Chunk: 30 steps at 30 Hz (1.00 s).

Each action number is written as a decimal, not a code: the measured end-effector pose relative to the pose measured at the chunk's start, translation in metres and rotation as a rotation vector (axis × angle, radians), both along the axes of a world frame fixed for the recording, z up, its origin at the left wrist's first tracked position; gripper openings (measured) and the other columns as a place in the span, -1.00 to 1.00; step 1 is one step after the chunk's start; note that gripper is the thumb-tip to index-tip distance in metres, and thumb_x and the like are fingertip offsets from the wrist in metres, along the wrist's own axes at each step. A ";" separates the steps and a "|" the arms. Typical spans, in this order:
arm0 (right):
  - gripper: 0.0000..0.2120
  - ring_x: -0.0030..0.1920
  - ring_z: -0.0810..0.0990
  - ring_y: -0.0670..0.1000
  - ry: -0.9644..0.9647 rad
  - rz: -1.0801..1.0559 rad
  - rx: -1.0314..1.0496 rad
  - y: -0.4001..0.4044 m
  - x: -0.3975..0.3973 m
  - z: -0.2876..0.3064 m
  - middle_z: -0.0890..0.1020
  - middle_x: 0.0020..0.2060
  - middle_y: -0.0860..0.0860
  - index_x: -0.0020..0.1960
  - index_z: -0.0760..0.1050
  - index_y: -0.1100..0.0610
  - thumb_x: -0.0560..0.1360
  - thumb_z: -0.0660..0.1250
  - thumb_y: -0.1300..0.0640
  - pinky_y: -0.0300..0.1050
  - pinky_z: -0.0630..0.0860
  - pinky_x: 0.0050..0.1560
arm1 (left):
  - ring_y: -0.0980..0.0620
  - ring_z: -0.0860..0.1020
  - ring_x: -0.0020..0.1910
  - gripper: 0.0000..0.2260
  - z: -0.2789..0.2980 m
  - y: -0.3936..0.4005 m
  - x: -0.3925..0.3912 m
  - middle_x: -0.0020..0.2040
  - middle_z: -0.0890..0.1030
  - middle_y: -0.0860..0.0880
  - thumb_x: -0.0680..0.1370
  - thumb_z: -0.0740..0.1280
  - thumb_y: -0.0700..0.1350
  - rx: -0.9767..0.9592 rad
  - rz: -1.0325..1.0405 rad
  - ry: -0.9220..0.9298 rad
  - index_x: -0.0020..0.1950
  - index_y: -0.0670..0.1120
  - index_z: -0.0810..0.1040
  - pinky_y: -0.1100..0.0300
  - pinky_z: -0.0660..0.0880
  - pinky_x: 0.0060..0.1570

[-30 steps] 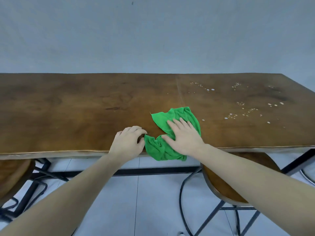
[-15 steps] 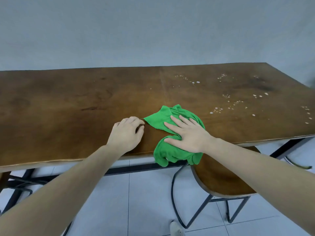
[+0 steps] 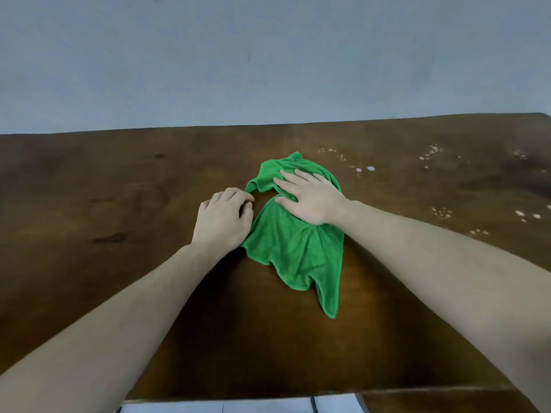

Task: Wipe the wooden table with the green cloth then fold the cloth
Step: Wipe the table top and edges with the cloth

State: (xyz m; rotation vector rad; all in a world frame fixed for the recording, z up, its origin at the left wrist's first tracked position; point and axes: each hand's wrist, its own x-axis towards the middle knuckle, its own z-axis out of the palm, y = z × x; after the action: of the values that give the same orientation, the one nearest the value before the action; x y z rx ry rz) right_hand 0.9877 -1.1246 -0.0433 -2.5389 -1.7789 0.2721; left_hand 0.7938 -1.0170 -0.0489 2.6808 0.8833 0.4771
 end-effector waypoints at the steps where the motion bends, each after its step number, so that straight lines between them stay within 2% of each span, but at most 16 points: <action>1: -0.40 0.62 -0.10 -0.02 0.000 0.009 0.000 0.015 0.016 0.000 -0.07 0.63 -0.15 0.64 -0.05 -0.16 0.64 -0.15 -0.31 0.10 -0.14 0.59 | 0.01 0.41 0.32 -0.74 0.000 0.010 0.012 0.27 0.51 0.12 0.62 0.13 0.02 -0.014 0.025 -0.005 0.21 0.10 0.54 -0.03 0.24 0.32; 8: -0.44 0.62 -0.07 0.00 -0.017 0.099 -0.011 0.111 0.114 0.001 -0.05 0.63 -0.13 0.64 -0.03 -0.14 0.67 -0.14 -0.25 0.09 -0.11 0.59 | 0.03 0.36 0.34 -0.72 0.001 0.050 0.076 0.28 0.48 0.15 0.64 0.07 0.08 -0.113 0.190 -0.026 0.19 0.15 0.54 -0.03 0.19 0.32; 12: -0.40 0.62 -0.02 -0.01 -0.022 0.193 -0.006 0.148 0.150 0.004 -0.01 0.63 -0.15 0.63 0.01 -0.18 0.64 -0.10 -0.33 0.07 -0.08 0.59 | 0.09 0.30 0.40 -0.66 -0.003 0.046 0.074 0.35 0.44 0.17 0.65 0.03 0.14 0.048 0.121 0.051 0.32 0.16 0.48 0.00 0.18 0.35; 15: -0.38 0.61 0.02 0.00 -0.016 0.210 0.011 0.160 0.171 0.005 0.04 0.62 -0.16 0.61 0.06 -0.22 0.60 -0.08 -0.40 0.12 -0.03 0.58 | 0.10 0.25 0.45 -0.63 -0.001 0.046 0.075 0.41 0.40 0.17 0.64 0.02 0.17 0.079 0.103 0.102 0.39 0.18 0.42 -0.02 0.14 0.41; 22: -0.41 0.61 0.01 0.00 0.006 0.143 -0.008 0.137 0.202 0.004 0.04 0.62 -0.19 0.61 0.05 -0.24 0.62 -0.09 -0.37 0.13 -0.02 0.58 | 0.10 0.24 0.47 -0.63 -0.003 0.047 0.077 0.44 0.38 0.18 0.63 0.06 0.17 0.066 0.126 0.146 0.40 0.20 0.41 -0.06 0.13 0.44; 30: -0.35 0.62 -0.06 0.07 -0.018 -0.082 -0.060 0.080 0.206 0.002 -0.06 0.64 -0.11 0.61 -0.04 -0.27 0.57 -0.14 -0.44 0.18 -0.08 0.58 | 0.06 0.28 0.46 -0.66 0.003 0.048 0.079 0.42 0.43 0.13 0.64 0.10 0.11 0.026 0.118 0.127 0.37 0.16 0.47 -0.09 0.14 0.45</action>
State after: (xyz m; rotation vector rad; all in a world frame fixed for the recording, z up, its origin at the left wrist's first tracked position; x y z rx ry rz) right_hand 1.1933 -1.0443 -0.0417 -2.6561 -1.6918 0.3052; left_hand 0.8730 -0.9686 -0.0458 2.7180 1.0831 0.3489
